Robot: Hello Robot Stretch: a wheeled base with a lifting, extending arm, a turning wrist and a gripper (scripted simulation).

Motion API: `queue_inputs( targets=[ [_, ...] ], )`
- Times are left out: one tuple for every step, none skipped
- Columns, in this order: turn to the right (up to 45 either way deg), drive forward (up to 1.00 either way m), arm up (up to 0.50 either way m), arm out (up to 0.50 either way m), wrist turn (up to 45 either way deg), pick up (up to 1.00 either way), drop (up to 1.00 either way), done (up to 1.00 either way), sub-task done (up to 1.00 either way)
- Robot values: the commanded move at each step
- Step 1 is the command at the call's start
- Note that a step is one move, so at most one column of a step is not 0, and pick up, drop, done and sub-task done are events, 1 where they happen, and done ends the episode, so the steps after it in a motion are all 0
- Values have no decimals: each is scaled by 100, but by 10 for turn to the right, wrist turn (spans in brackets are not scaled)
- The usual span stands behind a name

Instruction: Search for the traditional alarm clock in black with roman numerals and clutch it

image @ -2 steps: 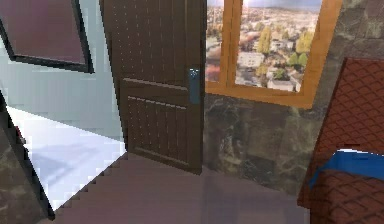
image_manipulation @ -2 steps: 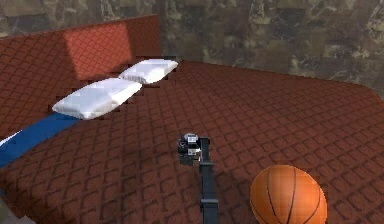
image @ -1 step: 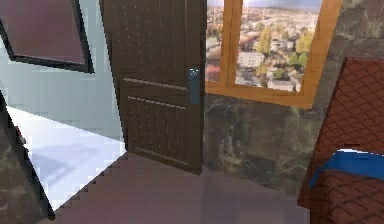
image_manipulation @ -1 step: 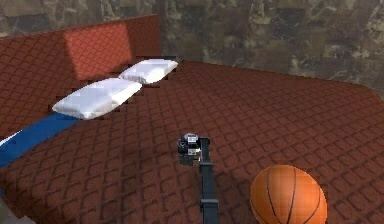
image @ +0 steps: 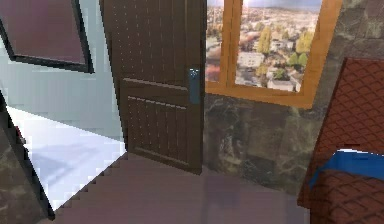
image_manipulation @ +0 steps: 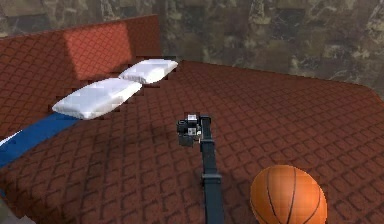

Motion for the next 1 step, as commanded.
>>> queue_inputs(
  targets=[
    [0,0,0,0,0,0,0,100,0]
  ],
)
